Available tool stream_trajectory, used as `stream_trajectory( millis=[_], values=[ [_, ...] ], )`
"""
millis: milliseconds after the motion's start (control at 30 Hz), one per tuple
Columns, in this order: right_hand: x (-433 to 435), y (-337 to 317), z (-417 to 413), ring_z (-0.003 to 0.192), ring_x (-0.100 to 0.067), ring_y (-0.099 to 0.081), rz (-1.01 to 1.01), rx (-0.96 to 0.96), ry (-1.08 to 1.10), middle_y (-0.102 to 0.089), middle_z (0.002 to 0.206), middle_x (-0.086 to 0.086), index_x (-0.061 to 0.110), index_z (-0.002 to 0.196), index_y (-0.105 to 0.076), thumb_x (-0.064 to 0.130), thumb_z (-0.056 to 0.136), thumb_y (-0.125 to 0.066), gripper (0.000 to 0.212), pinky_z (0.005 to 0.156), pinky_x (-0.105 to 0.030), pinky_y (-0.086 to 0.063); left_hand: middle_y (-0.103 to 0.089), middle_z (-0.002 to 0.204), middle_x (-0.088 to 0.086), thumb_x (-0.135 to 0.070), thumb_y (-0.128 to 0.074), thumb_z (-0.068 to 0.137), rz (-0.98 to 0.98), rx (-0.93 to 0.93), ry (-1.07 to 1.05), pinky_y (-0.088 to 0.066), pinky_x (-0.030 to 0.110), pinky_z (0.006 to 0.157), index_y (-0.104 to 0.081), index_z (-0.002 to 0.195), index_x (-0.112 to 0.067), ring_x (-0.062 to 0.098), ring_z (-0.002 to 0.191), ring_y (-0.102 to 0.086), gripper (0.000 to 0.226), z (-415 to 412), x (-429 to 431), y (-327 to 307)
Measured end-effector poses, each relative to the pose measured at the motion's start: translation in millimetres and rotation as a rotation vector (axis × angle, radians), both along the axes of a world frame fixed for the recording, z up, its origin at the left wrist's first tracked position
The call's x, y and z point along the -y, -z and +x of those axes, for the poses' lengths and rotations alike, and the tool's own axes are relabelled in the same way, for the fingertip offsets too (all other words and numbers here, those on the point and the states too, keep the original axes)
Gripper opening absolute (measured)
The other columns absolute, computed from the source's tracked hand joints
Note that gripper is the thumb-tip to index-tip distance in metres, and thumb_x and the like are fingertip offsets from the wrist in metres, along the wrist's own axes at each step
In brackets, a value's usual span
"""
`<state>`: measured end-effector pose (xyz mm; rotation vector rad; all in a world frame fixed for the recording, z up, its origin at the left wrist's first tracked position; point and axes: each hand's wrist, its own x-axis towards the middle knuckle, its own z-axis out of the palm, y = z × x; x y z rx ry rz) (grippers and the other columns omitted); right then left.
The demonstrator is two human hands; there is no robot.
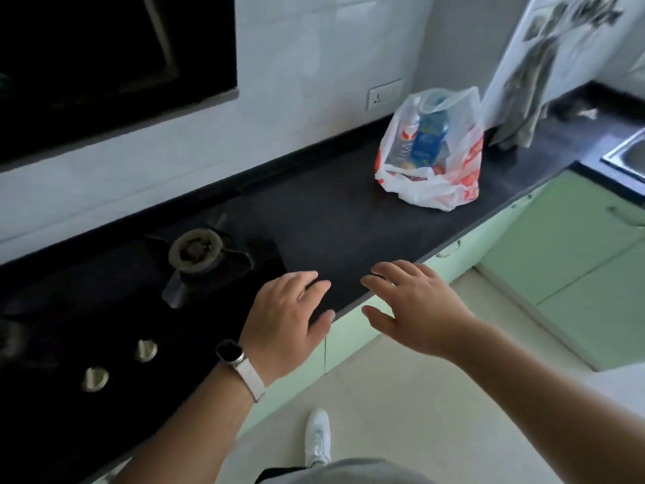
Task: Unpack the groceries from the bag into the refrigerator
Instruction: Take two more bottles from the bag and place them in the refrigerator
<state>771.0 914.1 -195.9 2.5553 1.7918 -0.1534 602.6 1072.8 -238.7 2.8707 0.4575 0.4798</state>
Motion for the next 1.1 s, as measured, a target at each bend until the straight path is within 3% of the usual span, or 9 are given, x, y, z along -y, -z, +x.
stream_trajectory(
  millis=[100,233,333,533,800,1100],
  values=[
    [-9,-12,23,0.124,-0.024,-0.053,0.0,-0.012,0.105,-0.057,0.133,0.002,0.027,0.133,-0.055,0.06,0.093,-0.024,0.061,0.103,-0.042,-0.043,-0.063,0.124,0.006,-0.043,-0.049,0.093,0.026,0.019,0.101,-0.049,0.044,0.093,-0.065,0.123,-0.014,0.025,0.117,-0.058,0.044,40,-27,-3],
    [-7,-18,50,0.125,-0.023,-0.051,0.042,0.006,0.288,-0.056,0.134,0.004,0.028,0.134,-0.053,0.059,0.094,-0.03,0.055,0.104,-0.04,-0.039,-0.064,0.124,0.005,-0.044,-0.047,0.094,0.014,0.036,0.22,-0.05,0.046,0.092,-0.066,0.122,-0.015,0.025,0.117,-0.058,0.044,99,-52,-3],
    [7,-18,67,0.122,-0.024,-0.054,0.071,-0.001,0.405,-0.059,0.129,0.005,0.028,0.129,-0.056,0.06,0.093,-0.028,0.056,0.101,-0.041,-0.042,-0.064,0.124,0.004,-0.044,-0.046,0.093,0.002,0.034,0.304,-0.049,0.046,0.091,-0.066,0.121,-0.016,0.025,0.116,-0.058,0.044,136,-53,-1],
    [31,-19,106,0.132,-0.021,-0.046,0.084,-0.022,0.565,-0.052,0.141,0.006,0.031,0.137,-0.05,0.061,0.093,-0.025,0.059,0.107,-0.04,-0.035,-0.064,0.124,0.003,-0.045,-0.046,0.093,-0.004,0.024,0.423,-0.05,0.046,0.092,-0.066,0.121,-0.016,0.024,0.116,-0.058,0.045,202,-44,0],
    [58,3,189,0.13,-0.02,-0.048,0.118,-0.087,0.607,-0.052,0.14,0.008,0.031,0.137,-0.05,0.057,0.095,-0.037,0.051,0.107,-0.039,-0.035,-0.063,0.124,0.003,-0.045,-0.045,0.094,0.019,-0.036,0.426,-0.051,0.045,0.091,-0.064,0.123,-0.016,0.023,0.115,-0.059,0.045,286,-22,7],
    [117,1,342,0.13,-0.02,-0.045,0.147,-0.126,0.503,-0.049,0.142,0.007,0.03,0.14,-0.046,0.059,0.094,-0.033,0.056,0.107,-0.038,-0.034,-0.064,0.119,0.0,-0.045,-0.048,0.093,0.031,-0.08,0.304,-0.053,0.044,0.089,-0.061,0.125,-0.017,0.022,0.111,-0.059,0.044,406,44,-3]
  ],
)
